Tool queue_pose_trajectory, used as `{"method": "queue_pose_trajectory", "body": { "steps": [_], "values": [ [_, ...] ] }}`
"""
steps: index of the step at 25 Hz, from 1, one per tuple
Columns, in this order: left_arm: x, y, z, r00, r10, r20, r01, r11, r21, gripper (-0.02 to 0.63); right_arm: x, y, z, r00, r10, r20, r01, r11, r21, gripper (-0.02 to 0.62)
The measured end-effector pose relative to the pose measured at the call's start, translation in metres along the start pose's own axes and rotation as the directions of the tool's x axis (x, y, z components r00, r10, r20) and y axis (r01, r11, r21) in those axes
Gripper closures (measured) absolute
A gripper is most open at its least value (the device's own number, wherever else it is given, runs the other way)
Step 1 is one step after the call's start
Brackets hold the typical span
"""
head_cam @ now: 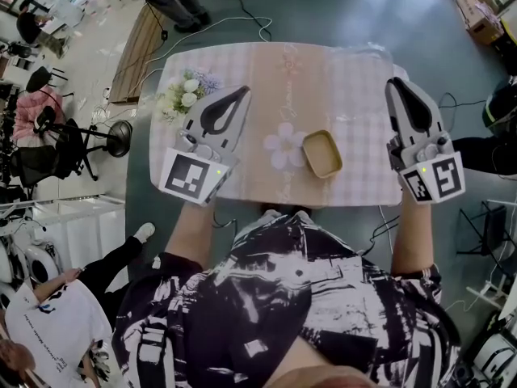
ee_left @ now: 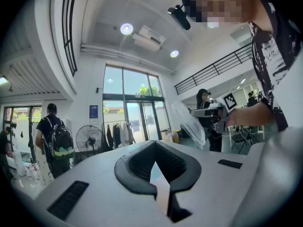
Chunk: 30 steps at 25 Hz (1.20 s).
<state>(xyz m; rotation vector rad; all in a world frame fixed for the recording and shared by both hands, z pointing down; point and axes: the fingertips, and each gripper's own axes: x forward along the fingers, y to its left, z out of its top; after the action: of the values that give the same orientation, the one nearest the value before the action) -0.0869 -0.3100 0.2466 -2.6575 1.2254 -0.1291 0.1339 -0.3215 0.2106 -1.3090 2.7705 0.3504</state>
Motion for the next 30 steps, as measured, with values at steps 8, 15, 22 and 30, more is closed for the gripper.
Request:
{"method": "queue_pose_trajectory", "body": {
  "steps": [8,15,22,30],
  "values": [
    [0.003,-0.003,0.001,1.0,-0.003,0.007,0.003,1.0,-0.005,0.606,-0.002,-0.005,-0.011,1.0,-0.015,-0.019,0.016,1.0,0.022,0.569],
    [0.01,-0.006,-0.013,0.999,0.009,-0.053,-0.009,1.0,0.013,0.606,-0.006,-0.014,-0.025,0.999,-0.022,-0.024,0.022,0.999,0.025,0.571],
    [-0.004,-0.004,-0.005,0.999,0.008,-0.052,-0.008,1.0,0.014,0.606,-0.007,-0.001,-0.013,0.999,-0.023,-0.032,0.023,1.0,0.017,0.571],
    [-0.004,-0.004,-0.008,0.998,0.009,-0.054,-0.009,1.0,0.007,0.606,-0.006,0.0,-0.015,0.999,-0.019,-0.031,0.019,1.0,0.02,0.571]
  ]
}}
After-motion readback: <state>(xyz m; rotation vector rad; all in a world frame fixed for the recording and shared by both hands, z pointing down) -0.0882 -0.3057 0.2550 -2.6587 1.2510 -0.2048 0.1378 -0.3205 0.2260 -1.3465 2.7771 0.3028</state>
